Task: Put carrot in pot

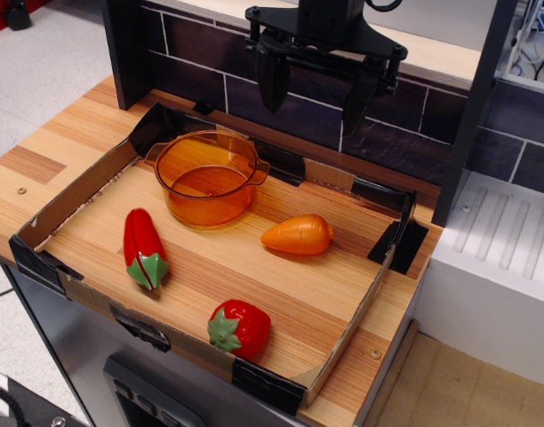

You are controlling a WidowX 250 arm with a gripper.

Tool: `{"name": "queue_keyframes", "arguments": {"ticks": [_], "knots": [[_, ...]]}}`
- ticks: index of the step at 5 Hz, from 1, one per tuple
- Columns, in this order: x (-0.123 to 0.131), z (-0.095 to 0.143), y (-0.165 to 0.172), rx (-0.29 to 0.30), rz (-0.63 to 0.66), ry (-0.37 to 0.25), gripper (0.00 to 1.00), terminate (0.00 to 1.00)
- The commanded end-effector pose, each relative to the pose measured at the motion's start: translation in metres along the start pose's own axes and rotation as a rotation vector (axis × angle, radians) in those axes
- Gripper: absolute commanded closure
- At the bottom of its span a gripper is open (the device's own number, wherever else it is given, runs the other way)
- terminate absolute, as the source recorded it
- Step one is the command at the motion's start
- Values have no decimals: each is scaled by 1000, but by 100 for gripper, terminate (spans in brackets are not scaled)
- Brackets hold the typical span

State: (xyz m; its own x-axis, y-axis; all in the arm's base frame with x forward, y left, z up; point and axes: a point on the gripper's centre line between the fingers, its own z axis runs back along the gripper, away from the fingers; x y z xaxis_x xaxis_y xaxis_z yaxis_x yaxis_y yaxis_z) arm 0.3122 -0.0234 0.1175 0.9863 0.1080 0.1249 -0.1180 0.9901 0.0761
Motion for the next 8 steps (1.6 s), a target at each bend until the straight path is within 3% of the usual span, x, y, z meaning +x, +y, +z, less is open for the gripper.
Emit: {"name": "queue_keyframes", "arguments": {"ticks": [1,2,3,4,5,6,8], "knots": [[0,0,0,0,0,0,0,0],[1,5,0,-64,-192,-67,0,0],[-2,-2,-3,-142,-434,-47,0,0],[-8,-19,-7,-166,-654,-41,0,0],[-19,-41,-10,-222,-807,50,0,0],[-25,-59,-11,-220,-897,94,0,0],[-31,-84,-17,-190,-965,98,0,0]]}}
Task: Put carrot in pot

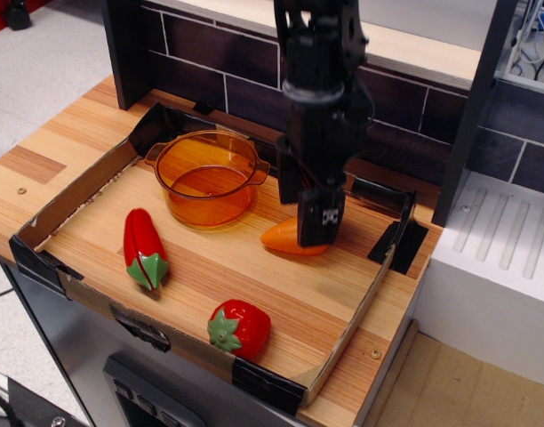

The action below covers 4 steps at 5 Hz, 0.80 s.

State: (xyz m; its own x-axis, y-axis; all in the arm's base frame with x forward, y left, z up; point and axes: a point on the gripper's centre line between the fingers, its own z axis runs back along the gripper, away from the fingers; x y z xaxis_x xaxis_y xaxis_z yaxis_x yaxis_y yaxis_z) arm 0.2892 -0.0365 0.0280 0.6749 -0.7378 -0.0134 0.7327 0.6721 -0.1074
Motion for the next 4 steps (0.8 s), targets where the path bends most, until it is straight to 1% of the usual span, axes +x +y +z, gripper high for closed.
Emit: {"name": "queue_keyframes", "arguments": {"ticks": [1,2,3,4], "knots": [[4,-6,6,70,-31,-10,0,0],[6,-14,4,121,-45,-17,0,0],[6,-16,6,137,-35,-21,0,0],[7,-16,6,144,-12,-26,100,0]]}}
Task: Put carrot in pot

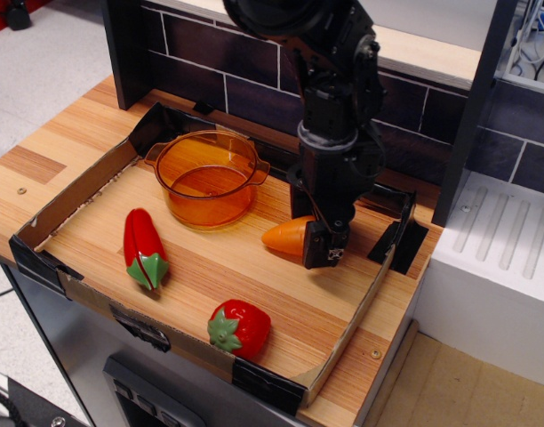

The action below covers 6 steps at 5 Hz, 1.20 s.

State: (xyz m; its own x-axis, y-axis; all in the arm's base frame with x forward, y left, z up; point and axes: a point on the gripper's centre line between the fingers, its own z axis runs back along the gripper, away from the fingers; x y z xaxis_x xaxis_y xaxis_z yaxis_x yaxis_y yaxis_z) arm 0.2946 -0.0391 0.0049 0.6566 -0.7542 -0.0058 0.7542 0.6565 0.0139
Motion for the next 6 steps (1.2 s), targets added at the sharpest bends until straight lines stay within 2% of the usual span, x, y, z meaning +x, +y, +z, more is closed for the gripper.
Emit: {"name": "queue_keyframes", "arguments": {"ticks": [1,2,3,4,5,6], "knots": [[0,13,3,86,58,-42,100,0],[-1,46,3,89,106,-87,100,0],[-6,86,11,92,244,-156,100,0],[-25,102,29,135,338,-148,100,0],[-54,99,60,181,434,-114,100,0],[-70,81,82,228,456,-77,100,0]]}}
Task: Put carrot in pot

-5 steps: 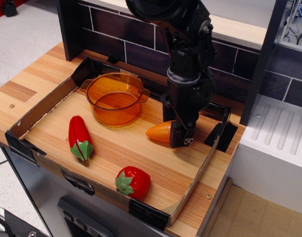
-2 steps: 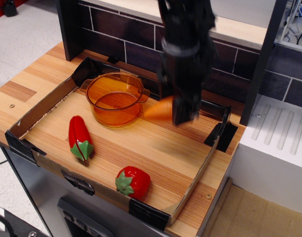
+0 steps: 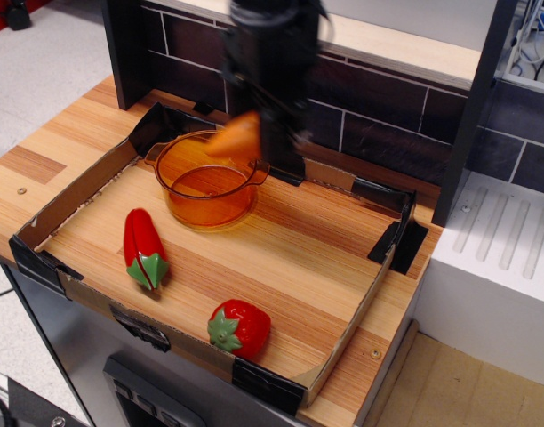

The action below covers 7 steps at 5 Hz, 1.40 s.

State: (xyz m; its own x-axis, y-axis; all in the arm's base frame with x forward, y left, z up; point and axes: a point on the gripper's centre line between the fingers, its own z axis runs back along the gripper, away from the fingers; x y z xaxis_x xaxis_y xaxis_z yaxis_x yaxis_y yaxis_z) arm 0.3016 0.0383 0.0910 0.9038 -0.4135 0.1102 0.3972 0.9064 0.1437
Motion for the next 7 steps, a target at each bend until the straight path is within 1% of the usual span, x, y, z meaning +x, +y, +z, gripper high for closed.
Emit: {"name": "queue_keyframes", "arguments": {"ticks": [1,2,3,4,5,6,7], "knots": [[-3,-29,40,108,24,12,100,0],[0,-42,40,110,31,20,100,0],[3,-38,32,90,23,6,100,0],[4,-34,31,70,22,32,0,0],[5,-20,33,78,65,0,0,0],[9,18,38,64,112,-44,0,0],[16,47,33,13,113,-40,0,0]]}}
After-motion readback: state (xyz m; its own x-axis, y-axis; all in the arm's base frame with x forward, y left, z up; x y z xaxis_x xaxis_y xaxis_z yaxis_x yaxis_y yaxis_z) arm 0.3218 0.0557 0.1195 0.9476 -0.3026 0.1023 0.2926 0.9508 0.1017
